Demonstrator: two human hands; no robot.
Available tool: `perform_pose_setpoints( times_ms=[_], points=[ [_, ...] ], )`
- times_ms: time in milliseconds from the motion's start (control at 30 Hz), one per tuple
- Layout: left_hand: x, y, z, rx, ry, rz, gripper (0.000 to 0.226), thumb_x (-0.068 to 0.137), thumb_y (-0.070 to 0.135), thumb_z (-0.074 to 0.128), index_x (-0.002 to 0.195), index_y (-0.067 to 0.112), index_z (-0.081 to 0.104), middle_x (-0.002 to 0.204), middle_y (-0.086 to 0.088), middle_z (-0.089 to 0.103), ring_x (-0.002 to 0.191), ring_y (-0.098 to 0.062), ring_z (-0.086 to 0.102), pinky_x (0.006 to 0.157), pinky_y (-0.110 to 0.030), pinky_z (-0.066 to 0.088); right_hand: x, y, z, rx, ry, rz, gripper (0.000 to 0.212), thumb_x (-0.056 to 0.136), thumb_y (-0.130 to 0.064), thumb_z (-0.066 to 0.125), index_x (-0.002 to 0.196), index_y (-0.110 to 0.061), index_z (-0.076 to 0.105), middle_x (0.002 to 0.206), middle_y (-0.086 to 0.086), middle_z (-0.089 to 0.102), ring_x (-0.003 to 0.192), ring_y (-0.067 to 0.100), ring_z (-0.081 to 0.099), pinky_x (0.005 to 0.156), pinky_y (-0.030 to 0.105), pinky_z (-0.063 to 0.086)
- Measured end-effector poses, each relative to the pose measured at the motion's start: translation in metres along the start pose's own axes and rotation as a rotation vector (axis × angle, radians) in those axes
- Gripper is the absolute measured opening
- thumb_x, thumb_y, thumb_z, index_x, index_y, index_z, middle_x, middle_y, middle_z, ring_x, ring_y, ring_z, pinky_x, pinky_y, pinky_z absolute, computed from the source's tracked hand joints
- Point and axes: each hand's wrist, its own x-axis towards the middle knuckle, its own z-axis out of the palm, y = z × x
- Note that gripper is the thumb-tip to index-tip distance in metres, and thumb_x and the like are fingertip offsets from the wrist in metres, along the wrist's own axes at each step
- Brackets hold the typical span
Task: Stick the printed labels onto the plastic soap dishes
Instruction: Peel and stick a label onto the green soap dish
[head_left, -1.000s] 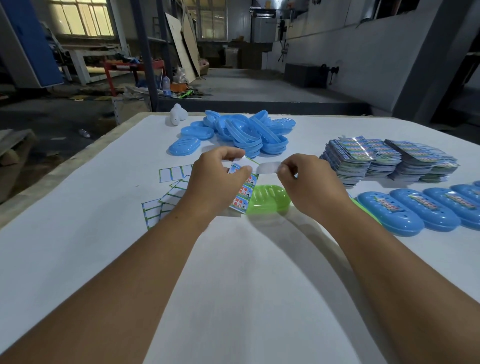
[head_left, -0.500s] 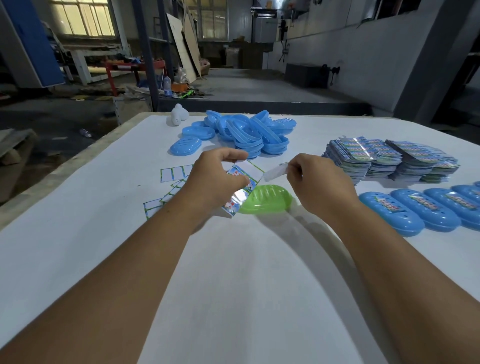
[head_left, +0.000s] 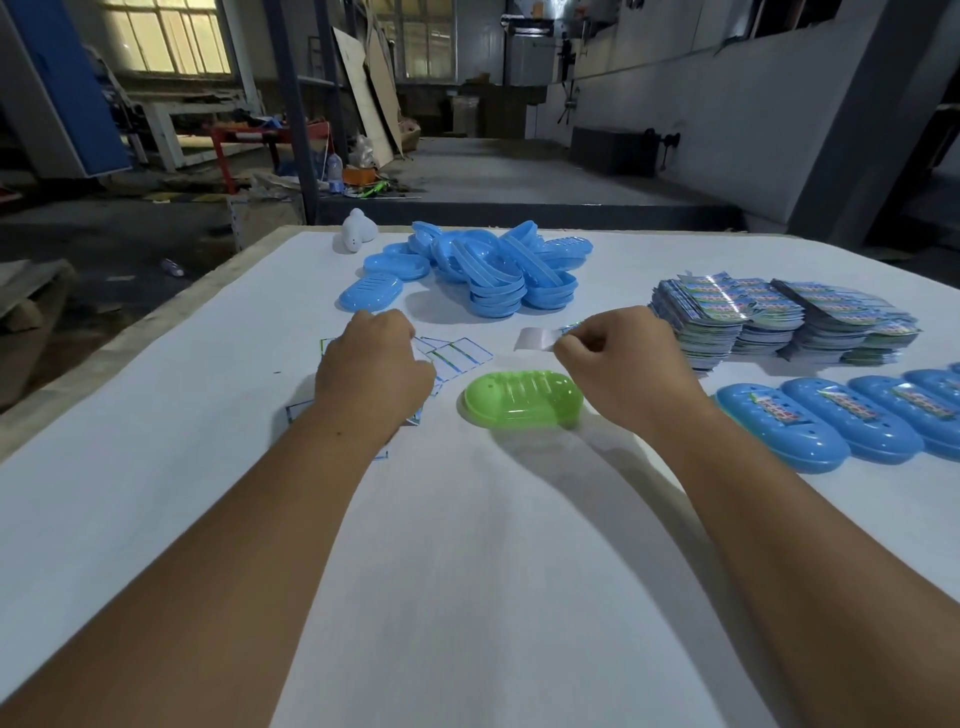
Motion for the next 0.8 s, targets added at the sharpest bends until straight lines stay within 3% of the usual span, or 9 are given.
perform_pose_setpoints(
  times_ms=[100,167,233,300,433,600,800],
  points=[
    [-0.003,0.005,0.002,0.146,0.059,0.03,0.026,0.09,0.036,0.061,0.114,0.025,0.063,0.121,-0.004,0.055,0.111,-0.028,0.055,0.092,-0.039,0.039,-0.001,-0.002,0.001,0.027,0.006,0.001,0.028,0.078,-0.028,0.054,0.052,-0.022,0.059,0.044,-0.005,0.05,0.045,0.016,0.043,0.048,0.027,0.041],
    [-0.005,0.014,0.0,-0.1,0.132,0.089,0.014,0.089,0.038,0.063,0.097,0.028,0.068,0.102,0.005,0.065,0.099,-0.018,0.06,0.081,-0.031,0.043,-0.002,-0.004,0.002,0.02,0.022,-0.002,0.025,0.077,-0.032,0.055,0.065,-0.016,0.069,0.06,-0.002,0.067,0.062,0.02,0.063,0.06,0.035,0.056],
    [-0.01,0.025,0.0,-0.491,0.066,0.107,0.011,0.085,0.037,0.07,0.079,0.027,0.068,0.072,0.014,0.068,0.072,-0.001,0.061,0.062,-0.017,0.043,-0.003,-0.006,0.003,-0.005,0.048,-0.019,0.028,0.075,-0.034,0.055,0.071,-0.013,0.071,0.066,0.001,0.071,0.07,0.023,0.066,0.065,0.04,0.058],
    [-0.018,0.034,0.004,-0.709,-0.045,0.131,0.013,0.081,0.036,0.074,0.072,0.027,0.07,0.062,0.018,0.067,0.057,0.005,0.058,0.053,-0.01,0.042,-0.003,-0.007,0.005,-0.029,0.076,-0.043,0.026,0.076,-0.035,0.056,0.069,-0.014,0.07,0.065,0.0,0.07,0.069,0.022,0.066,0.065,0.039,0.058],
    [-0.024,0.042,0.012,-0.853,-0.145,0.173,0.015,0.082,0.036,0.076,0.068,0.03,0.073,0.063,0.017,0.069,0.054,0.006,0.057,0.054,-0.009,0.043,-0.005,-0.009,0.005,-0.021,0.072,-0.072,0.025,0.078,-0.042,0.062,0.064,-0.021,0.066,0.064,-0.008,0.067,0.068,0.016,0.063,0.065,0.035,0.056],
    [-0.025,0.043,0.014,-0.867,-0.196,0.132,0.016,0.085,0.034,0.073,0.07,0.031,0.076,0.078,0.008,0.076,0.077,-0.01,0.07,0.077,-0.032,0.057,-0.005,-0.009,0.006,0.016,0.041,-0.11,0.022,0.079,-0.041,0.065,0.067,-0.023,0.069,0.067,-0.009,0.069,0.069,0.013,0.064,0.068,0.035,0.056],
    [-0.024,0.042,0.011,-0.905,-0.186,0.08,0.013,0.085,0.031,0.076,0.073,0.028,0.075,0.076,0.015,0.075,0.074,0.004,0.068,0.07,-0.016,0.048,-0.004,-0.004,0.01,0.086,-0.012,-0.208,0.017,0.091,-0.034,0.061,0.082,-0.028,0.073,0.073,-0.018,0.069,0.063,0.003,0.061,0.067,0.031,0.052]
  ],
)
